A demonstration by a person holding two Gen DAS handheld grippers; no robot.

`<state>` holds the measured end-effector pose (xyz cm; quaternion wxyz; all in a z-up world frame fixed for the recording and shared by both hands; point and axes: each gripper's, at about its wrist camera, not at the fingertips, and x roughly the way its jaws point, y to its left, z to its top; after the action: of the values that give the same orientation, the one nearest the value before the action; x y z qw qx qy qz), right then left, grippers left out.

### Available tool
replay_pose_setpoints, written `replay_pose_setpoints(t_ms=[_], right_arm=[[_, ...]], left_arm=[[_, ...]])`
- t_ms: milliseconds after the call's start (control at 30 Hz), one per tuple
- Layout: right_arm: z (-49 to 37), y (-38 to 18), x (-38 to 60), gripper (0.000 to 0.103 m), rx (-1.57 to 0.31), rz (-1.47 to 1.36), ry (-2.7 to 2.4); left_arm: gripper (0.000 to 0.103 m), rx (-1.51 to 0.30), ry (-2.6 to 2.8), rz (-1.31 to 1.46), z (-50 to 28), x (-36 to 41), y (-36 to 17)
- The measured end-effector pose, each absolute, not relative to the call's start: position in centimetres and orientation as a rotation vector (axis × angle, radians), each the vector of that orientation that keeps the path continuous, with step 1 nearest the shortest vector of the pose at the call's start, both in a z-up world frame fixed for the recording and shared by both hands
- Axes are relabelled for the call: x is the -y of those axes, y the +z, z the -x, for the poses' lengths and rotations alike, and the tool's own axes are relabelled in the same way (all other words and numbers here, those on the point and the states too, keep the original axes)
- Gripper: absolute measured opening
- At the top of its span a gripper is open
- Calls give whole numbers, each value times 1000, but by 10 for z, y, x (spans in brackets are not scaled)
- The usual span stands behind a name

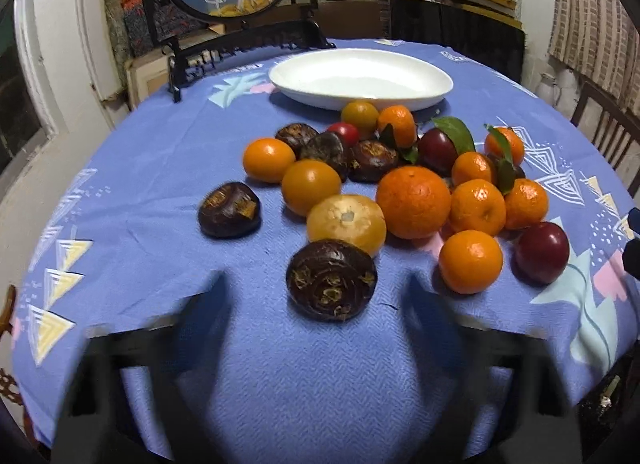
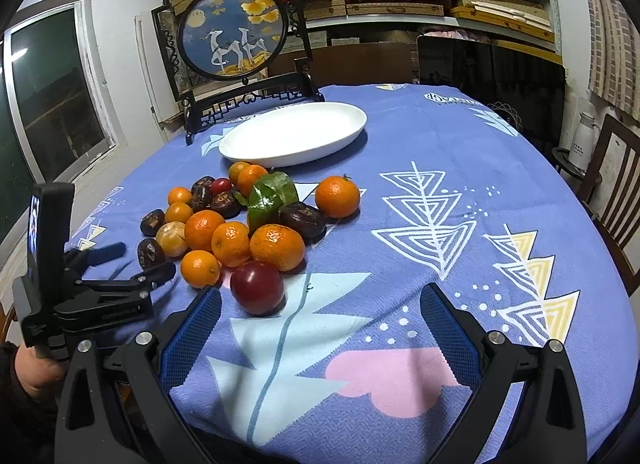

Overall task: Organize fruits
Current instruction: 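Grasp a dark brown fruit with the left gripper while the right gripper grasps a red plum, then carry both fruits over the white plate and open both grippers to release them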

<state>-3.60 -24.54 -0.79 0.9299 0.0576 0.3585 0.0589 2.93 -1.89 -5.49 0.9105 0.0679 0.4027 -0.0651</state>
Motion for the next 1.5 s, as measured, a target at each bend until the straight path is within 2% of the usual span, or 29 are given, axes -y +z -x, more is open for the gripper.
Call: replay_pose_setpoints(t_ms=[33,167,533,700,800,867,900,1300,1500], right_arm=[[35,-9,246,100,-738,-121,120],[33,-12,241,100,-749,-117,137],[14,-31,207,100,-822,-14,229],[0,-38,201,93,-829,-34,259],[-6,-44,198,79,-858,-48,294],[-7,-46,195,42,-866,-29,303],[-8,-46,196,40,-865,-36,306],[3,-18,226,39,-824,-210,431],[-24,8,244,39,-791,-257,444]], left_arm=[[50,-847,-160,-128,-32,19,-58],[42,-831,-188,-114,-29,17,-59],[42,-752,-181,-82,-7,4,-33],[42,-762,-192,-89,-8,5,-35],[42,-763,-189,-87,-10,3,-36],[42,-768,-187,-83,-11,2,-38],[42,-771,-185,-82,-12,1,-39],[42,-752,-202,-50,-18,-6,-26],[42,-758,-250,-30,-45,2,-7]])
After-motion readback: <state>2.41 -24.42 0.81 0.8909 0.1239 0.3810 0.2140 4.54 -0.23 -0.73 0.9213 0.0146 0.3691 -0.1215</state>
